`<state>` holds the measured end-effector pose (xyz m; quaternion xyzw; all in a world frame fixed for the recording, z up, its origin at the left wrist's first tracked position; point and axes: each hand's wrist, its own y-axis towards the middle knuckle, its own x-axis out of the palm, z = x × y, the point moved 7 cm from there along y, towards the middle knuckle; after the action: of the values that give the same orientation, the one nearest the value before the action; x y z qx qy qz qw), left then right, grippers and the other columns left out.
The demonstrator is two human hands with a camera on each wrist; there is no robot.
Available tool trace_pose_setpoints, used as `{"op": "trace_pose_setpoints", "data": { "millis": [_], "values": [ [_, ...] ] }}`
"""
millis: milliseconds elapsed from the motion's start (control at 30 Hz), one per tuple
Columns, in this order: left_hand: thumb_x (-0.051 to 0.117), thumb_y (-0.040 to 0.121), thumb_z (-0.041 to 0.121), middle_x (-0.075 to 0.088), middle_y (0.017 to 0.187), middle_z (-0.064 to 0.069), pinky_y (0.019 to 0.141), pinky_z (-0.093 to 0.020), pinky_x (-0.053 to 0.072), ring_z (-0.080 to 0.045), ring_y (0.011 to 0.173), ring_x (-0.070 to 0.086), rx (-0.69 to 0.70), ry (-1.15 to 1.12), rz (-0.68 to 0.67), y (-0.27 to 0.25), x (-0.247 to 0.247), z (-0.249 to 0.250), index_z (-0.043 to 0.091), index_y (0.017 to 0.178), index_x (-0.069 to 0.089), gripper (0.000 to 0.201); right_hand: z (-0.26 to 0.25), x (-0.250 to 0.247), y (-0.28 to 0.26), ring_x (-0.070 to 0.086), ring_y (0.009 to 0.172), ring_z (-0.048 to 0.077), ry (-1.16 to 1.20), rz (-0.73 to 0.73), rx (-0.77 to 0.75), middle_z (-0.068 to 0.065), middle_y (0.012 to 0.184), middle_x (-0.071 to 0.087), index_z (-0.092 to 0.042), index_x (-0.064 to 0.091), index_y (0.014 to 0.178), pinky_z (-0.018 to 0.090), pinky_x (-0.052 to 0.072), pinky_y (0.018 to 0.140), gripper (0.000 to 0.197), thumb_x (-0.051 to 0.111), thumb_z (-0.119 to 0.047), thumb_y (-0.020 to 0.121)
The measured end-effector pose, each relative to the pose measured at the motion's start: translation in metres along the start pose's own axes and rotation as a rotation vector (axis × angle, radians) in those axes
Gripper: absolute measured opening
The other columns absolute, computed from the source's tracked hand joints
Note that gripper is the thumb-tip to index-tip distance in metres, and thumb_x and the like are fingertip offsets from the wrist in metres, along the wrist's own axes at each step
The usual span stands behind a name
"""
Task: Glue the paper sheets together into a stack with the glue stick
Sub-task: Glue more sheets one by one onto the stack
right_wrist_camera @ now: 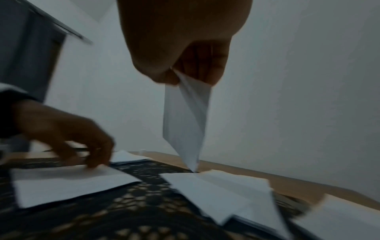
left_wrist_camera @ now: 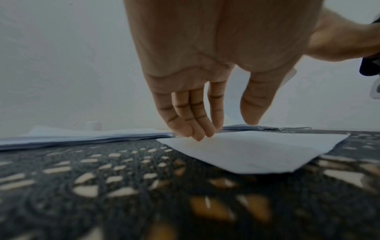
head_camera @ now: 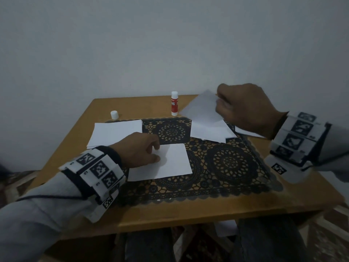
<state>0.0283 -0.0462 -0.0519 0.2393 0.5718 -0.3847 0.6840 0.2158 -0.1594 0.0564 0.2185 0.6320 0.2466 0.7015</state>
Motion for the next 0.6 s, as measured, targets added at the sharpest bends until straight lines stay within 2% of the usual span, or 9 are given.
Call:
{"op": "trace_pose_setpoints", "data": {
  "millis": [133,167,233,267,333,400,467,567,600],
  "values": [
    [0.067,0.086,0.028,0.061,0.098,0.005,0.080,-0.030,0.049,-0.014,0.090,0.061,-0.015,-0.249,0.221,-0.009,-0.027,-0.011,0.020,0.117,0.051,0.035,-0.044,-0.012,0.000,0.042,0.044,0.021,0.240,0.176,-0.052,-0.001,0.055,0.048,-0.008,0.052,0.076,0.026,0.035,0.046,0.017,0.058,-0.016,0.089],
    [0.066,0.088,0.024,0.063,0.099,0.004,0.082,-0.032,0.051,-0.014,0.091,0.063,-0.032,-0.403,0.235,-0.013,-0.032,-0.015,0.021,0.117,0.050,0.033,-0.048,-0.013,0.000,0.043,0.045,0.020,0.355,0.194,-0.011,0.002,0.054,0.051,-0.006,0.053,0.075,0.026,0.036,0.046,0.017,0.060,-0.014,0.088],
    [0.060,0.091,0.011,0.067,0.099,-0.002,0.082,-0.035,0.053,-0.015,0.089,0.066,-0.058,-0.779,0.193,-0.020,-0.036,-0.019,0.016,0.108,0.056,0.018,-0.047,-0.008,0.002,0.044,0.049,0.021,0.555,0.209,0.124,0.006,0.054,0.050,-0.003,0.053,0.072,0.016,0.034,0.047,0.019,0.063,-0.009,0.087],
    [0.057,0.092,0.007,0.069,0.100,-0.006,0.081,-0.036,0.053,-0.016,0.088,0.066,-0.075,-0.932,0.175,-0.023,-0.037,-0.021,0.012,0.104,0.060,0.014,-0.044,-0.002,0.003,0.044,0.049,0.022,0.630,0.194,0.195,0.008,0.052,0.049,-0.002,0.052,0.071,0.017,0.037,0.047,0.020,0.063,-0.008,0.086],
    [0.053,0.093,0.008,0.070,0.103,-0.007,0.076,-0.034,0.053,-0.019,0.087,0.065,-0.122,-1.095,0.180,-0.029,-0.037,-0.029,0.007,0.103,0.065,0.016,-0.039,0.017,0.005,0.050,0.045,0.027,0.802,0.113,0.329,0.015,0.051,0.052,0.000,0.053,0.068,0.031,0.048,0.047,0.022,0.064,-0.008,0.086],
    [0.052,0.095,0.012,0.071,0.098,-0.009,0.074,-0.033,0.051,-0.021,0.083,0.064,-0.167,-1.103,0.205,-0.034,-0.037,-0.039,0.003,0.098,0.067,0.018,-0.036,0.039,0.003,0.055,0.043,0.027,0.957,-0.007,0.477,0.018,0.054,0.057,0.001,0.054,0.067,0.036,0.050,0.045,0.025,0.064,-0.008,0.088],
    [0.053,0.095,0.014,0.071,0.087,-0.009,0.072,-0.033,0.049,-0.024,0.080,0.063,-0.213,-1.041,0.216,-0.037,-0.035,-0.053,0.002,0.086,0.068,0.020,-0.037,0.061,-0.004,0.060,0.045,0.023,1.040,-0.165,0.587,0.011,0.056,0.062,0.000,0.056,0.070,0.033,0.051,0.044,0.024,0.064,-0.009,0.090],
    [0.062,0.091,0.018,0.072,0.084,-0.009,0.079,-0.039,0.051,-0.030,0.081,0.065,-0.246,-0.832,0.146,-0.040,-0.029,-0.064,0.000,0.081,0.068,0.021,-0.048,0.090,-0.020,0.066,0.054,0.021,1.086,-0.466,0.627,0.015,0.070,0.069,0.001,0.057,0.077,0.030,0.052,0.048,0.021,0.063,-0.012,0.093],
    [0.066,0.088,0.021,0.068,0.078,-0.011,0.079,-0.038,0.049,-0.030,0.077,0.062,-0.257,-0.730,0.110,-0.041,-0.026,-0.065,0.000,0.072,0.064,0.026,-0.051,0.097,-0.025,0.067,0.057,0.021,1.068,-0.554,0.614,0.017,0.074,0.070,-0.002,0.056,0.075,0.030,0.053,0.051,0.022,0.063,-0.013,0.093]
  ]
}}
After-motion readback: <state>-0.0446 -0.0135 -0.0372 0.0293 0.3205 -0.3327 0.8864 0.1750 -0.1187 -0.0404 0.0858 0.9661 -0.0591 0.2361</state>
